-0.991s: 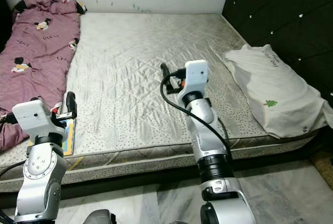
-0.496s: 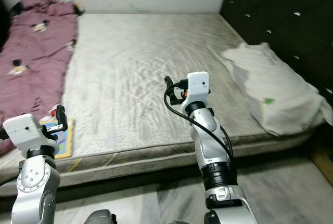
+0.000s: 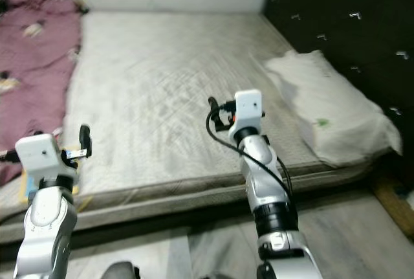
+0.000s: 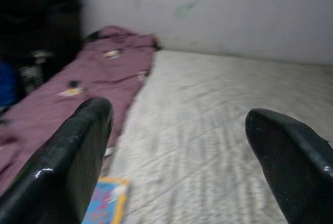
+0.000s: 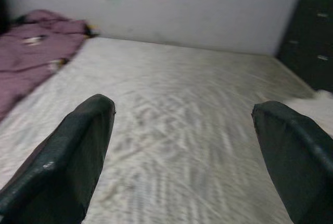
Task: Clean up the room
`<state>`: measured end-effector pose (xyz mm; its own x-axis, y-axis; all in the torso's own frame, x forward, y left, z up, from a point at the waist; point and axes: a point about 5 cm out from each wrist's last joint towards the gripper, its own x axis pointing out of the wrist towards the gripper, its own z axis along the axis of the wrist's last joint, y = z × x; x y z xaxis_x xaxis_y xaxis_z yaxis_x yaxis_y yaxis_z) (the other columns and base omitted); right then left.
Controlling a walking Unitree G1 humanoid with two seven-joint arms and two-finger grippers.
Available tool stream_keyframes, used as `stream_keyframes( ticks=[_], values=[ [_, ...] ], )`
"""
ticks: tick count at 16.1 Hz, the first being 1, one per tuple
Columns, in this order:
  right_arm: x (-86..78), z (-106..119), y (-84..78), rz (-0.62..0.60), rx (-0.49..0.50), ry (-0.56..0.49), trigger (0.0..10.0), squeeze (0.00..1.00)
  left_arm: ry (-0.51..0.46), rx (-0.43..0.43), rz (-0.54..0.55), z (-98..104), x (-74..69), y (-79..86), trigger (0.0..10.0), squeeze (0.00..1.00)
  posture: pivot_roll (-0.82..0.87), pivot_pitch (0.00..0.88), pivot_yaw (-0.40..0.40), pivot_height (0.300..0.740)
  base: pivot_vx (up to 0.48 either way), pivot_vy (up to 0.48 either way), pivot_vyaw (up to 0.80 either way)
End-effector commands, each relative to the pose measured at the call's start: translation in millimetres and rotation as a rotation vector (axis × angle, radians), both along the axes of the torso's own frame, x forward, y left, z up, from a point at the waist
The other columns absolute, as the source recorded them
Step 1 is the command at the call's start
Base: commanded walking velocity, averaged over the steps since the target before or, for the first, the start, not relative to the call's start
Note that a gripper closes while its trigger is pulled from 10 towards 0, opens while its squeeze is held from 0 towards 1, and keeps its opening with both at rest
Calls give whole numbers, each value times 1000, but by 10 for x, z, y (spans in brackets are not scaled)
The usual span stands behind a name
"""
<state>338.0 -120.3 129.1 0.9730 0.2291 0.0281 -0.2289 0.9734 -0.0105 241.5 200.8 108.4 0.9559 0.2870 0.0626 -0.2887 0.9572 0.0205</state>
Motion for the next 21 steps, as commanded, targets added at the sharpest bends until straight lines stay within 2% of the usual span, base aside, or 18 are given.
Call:
stream_keyframes(
  ticks=[1,3,8,14,17,19,21],
  values=[
    [16,21,40,18,-3,2,10000,0,10,3,9,-31,-14,25,10000,0,134,18,-82,740,0,0,788],
    [8,10,39,20,2,7,10000,0,11,6,14,-29,-5,22,10000,0,135,13,-83,740,0,0,594],
    [30,5,11,15,6,16,10000,0,0,-58,-32,-34,48,-52,10000,0,131,0,-78,740,0,103,0],
    [30,-6,26,24,3,24,10000,0,-4,-59,-45,-32,68,-83,10000,0,130,0,-85,740,0,41,0],
    [44,1,35,29,9,25,10000,0,-14,-67,-48,-18,85,-99,10000,0,128,5,-89,740,0,0,-667],
    [38,1,52,33,10,26,10000,0,-16,-83,-44,-17,91,-102,10000,0,126,13,-91,740,0,0,0],
    [33,-11,58,35,12,33,10000,0,-17,-95,-43,-18,95,-104,10000,0,124,17,-92,740,0,476,0]
  ],
)
